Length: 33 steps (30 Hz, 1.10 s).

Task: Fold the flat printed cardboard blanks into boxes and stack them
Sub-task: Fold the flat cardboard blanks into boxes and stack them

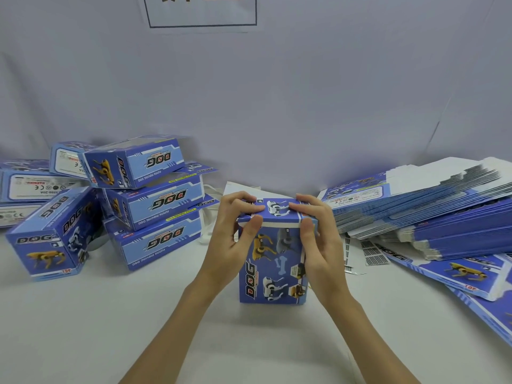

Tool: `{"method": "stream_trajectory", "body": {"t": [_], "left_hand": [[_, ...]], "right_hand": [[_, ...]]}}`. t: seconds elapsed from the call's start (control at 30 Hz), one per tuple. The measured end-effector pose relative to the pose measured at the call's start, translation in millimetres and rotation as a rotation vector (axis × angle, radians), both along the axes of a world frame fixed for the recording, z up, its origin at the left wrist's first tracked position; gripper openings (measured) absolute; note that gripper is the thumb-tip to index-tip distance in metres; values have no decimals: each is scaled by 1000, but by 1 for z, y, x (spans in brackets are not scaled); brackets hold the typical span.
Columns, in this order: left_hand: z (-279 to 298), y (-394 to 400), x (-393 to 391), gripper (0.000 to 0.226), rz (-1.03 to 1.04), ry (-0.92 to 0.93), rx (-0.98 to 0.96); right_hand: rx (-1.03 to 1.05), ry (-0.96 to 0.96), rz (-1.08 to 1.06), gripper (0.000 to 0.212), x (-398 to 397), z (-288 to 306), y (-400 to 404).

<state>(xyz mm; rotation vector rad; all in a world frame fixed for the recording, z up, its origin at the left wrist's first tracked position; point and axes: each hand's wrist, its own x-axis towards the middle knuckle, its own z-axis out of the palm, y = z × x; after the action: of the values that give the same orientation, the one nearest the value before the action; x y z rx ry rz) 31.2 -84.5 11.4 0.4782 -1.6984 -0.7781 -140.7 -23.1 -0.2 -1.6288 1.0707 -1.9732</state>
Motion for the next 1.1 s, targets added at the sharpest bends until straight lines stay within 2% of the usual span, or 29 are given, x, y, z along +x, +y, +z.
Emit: {"method": "stream_trajectory", "body": {"t": [0.07,0.13,0.23,0.27,0.3,0.37,0.43,0.47,0.5,0.6,0.63,0.67,0.73,0.77,0.87,0.93,1.0,1.1], "left_hand": [[-2,1,-4,41,34,12,8],[-6,1,-8,56,200,12,4],[-9,1,-8,56,514,-144,-210],[-9,2,-8,57,527,-211,-248],[-8,4,-8,68,494,-271,-222],[-6,9,-11,107,339,-330,-42],[-4,13,-16,130,272,-381,41],[-3,14,-17,130,259,-352,71],[0,15,-15,121,219,-266,127],[4,11,-4,69,-80,153,484],[4,7,1,66,-184,251,612],[3,3,5,72,-242,286,691],[3,-1,9,83,-206,260,702],[2,-3,10,78,-138,247,653],[-4,-16,11,49,130,164,480],[-5,-19,9,49,102,59,548],[-8,-19,6,56,24,-10,620],[-13,-22,6,62,93,89,600]], "right_hand": [[20,18,-42,36,1,0,-2],[43,46,-110,44,3,0,-3],[212,-88,11,67,5,-4,-6],[281,-147,66,68,5,-7,-8],[315,-175,98,66,4,-10,-9],[303,-143,75,52,2,-15,-10],[251,-155,39,34,3,-11,-9],[225,-162,45,30,3,-8,-8],[209,-163,67,28,4,-6,-7],[275,-122,163,35,3,-1,-5],[355,-124,218,45,3,0,-3],[453,-152,317,54,3,0,-2],[597,-209,506,58,2,-1,0],[626,-219,534,57,1,-2,0],[573,-198,331,59,1,-4,-2],[500,-166,193,70,2,-9,-6],[459,-178,205,74,2,-11,-8],[484,-89,300,72,-4,-8,-6]]}}
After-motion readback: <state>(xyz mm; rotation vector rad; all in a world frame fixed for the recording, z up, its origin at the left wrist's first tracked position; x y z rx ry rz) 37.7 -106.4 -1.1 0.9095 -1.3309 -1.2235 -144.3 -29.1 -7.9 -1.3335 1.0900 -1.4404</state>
